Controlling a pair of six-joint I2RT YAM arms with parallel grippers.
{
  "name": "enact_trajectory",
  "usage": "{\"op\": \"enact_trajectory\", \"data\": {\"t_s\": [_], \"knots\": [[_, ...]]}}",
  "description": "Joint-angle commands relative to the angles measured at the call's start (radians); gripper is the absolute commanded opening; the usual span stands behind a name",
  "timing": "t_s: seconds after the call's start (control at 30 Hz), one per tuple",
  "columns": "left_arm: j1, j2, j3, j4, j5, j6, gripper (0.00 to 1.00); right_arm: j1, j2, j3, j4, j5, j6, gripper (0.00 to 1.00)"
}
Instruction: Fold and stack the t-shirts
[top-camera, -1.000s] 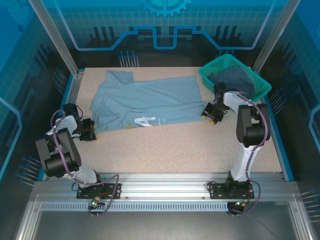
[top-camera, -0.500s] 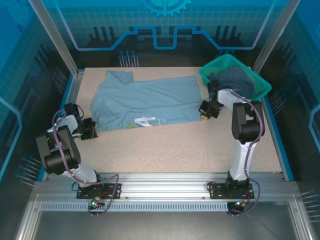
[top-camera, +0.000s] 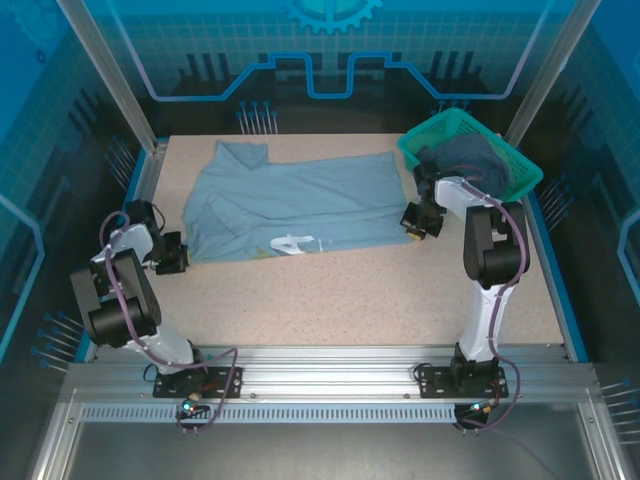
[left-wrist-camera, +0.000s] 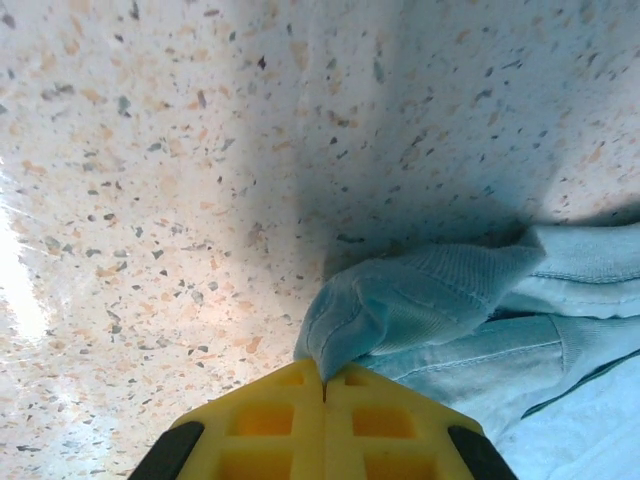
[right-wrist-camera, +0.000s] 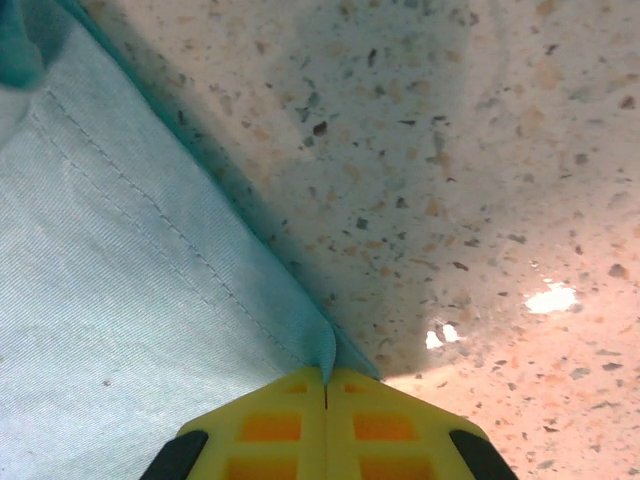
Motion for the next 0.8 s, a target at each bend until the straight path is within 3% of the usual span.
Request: {"op": "enact_trajectory", "data": {"t_s": [0.0,0.4,0.6,0.77], "knots": [[0.014,-0.011,0.018,-0.082,-0.056,0.065,0.0,0.008,-0.046,-0.034,-0.051,0.055,0.002,0.0],[0.01,-0.01,0.019,-0.144,-0.08,0.128,0.0,0.011,-0.155,-0.17,-0.113,0.096,0.115,0.0],[-0.048,-0.074,-0.022,-0.211,-0.095,0.149,0.0,0.013,-0.238,-0.266,-0.209,0.143,0.194,0.0],[-0.106,-0.187,-0.131,-0.235,-0.113,0.077,0.0,0.02,-0.32,-0.349,-0.282,0.178,0.242,0.0]]}}
